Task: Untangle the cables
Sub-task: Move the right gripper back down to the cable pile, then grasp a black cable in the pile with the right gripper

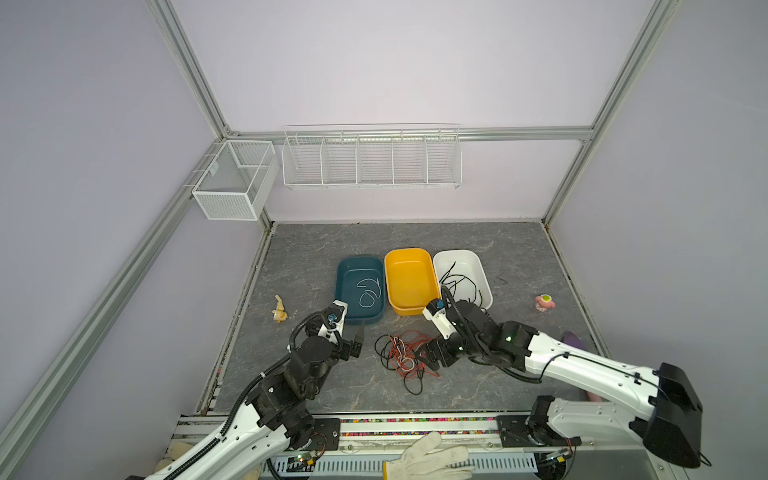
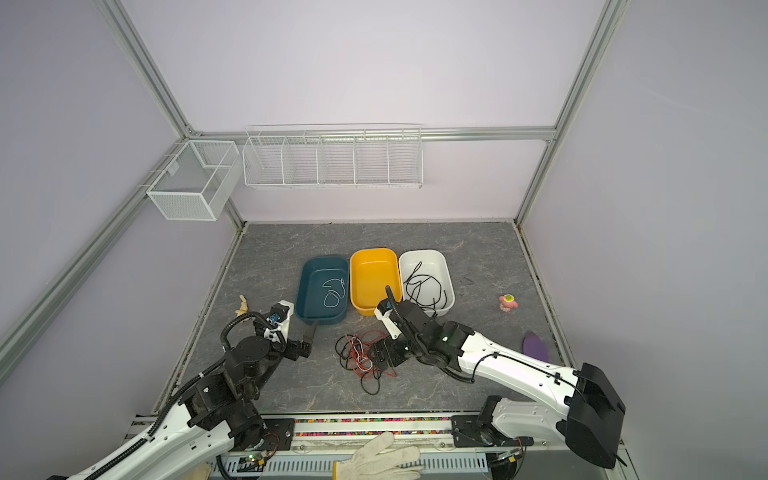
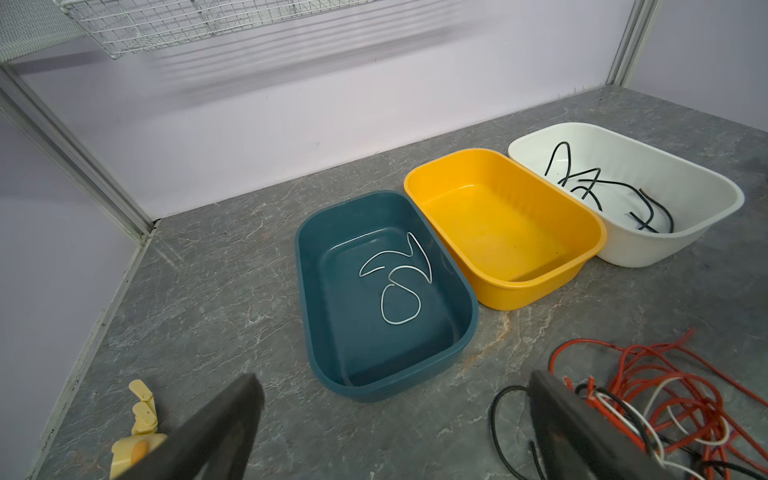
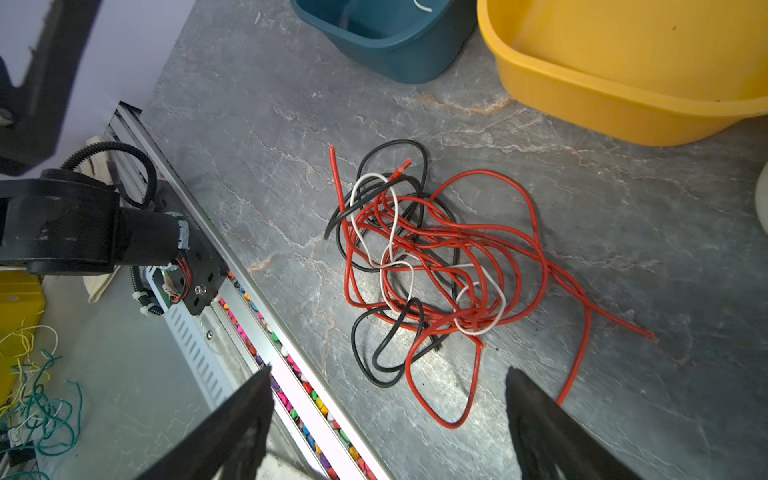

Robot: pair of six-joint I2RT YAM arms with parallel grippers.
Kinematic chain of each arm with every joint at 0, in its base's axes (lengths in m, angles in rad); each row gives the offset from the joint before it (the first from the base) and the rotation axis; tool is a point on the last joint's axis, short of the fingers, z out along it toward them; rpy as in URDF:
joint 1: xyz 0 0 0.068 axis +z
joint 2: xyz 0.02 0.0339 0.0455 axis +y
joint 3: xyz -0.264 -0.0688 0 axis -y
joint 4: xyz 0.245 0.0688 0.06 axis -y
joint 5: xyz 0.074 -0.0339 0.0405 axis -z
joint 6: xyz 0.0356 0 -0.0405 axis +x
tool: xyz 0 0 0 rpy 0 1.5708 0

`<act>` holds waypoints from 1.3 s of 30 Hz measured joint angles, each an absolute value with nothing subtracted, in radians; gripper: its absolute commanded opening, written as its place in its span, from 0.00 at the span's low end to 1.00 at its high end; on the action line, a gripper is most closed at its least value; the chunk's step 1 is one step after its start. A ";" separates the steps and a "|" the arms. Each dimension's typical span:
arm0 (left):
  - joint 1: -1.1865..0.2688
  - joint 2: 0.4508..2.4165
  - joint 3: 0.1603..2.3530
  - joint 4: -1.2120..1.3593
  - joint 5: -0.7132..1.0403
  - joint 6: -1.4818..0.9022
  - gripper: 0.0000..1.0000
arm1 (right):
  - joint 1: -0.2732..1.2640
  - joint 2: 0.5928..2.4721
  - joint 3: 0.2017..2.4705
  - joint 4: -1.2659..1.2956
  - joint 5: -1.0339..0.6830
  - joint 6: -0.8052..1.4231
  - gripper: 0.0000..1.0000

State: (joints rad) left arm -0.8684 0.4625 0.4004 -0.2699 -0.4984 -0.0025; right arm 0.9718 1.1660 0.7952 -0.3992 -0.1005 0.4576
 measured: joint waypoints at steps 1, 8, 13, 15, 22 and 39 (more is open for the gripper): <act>-0.868 0.464 0.400 -0.269 -0.496 -0.001 0.99 | 0.975 1.159 0.784 -0.390 -0.097 0.461 0.88; -0.868 0.468 0.400 -0.260 -0.492 0.010 0.99 | 1.015 1.180 0.771 -0.348 -0.086 0.479 0.95; -0.868 0.472 0.400 -0.259 -0.488 0.012 0.99 | 1.037 1.214 0.771 -0.319 -0.074 0.492 0.92; -0.868 0.472 0.399 -0.259 -0.487 0.012 0.99 | 1.043 1.237 0.771 -0.310 -0.071 0.496 0.84; -0.868 0.472 0.399 -0.260 -0.477 0.013 0.99 | 1.071 1.320 0.796 -0.274 -0.067 0.530 0.71; -0.868 0.471 0.399 -0.259 -0.470 0.014 0.99 | 1.104 1.473 0.855 -0.126 -0.017 0.780 0.53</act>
State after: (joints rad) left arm -0.8684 0.4713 0.3992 -0.2592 -0.4698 0.0135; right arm 1.1042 1.4734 0.8547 -0.1261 -0.0174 0.7795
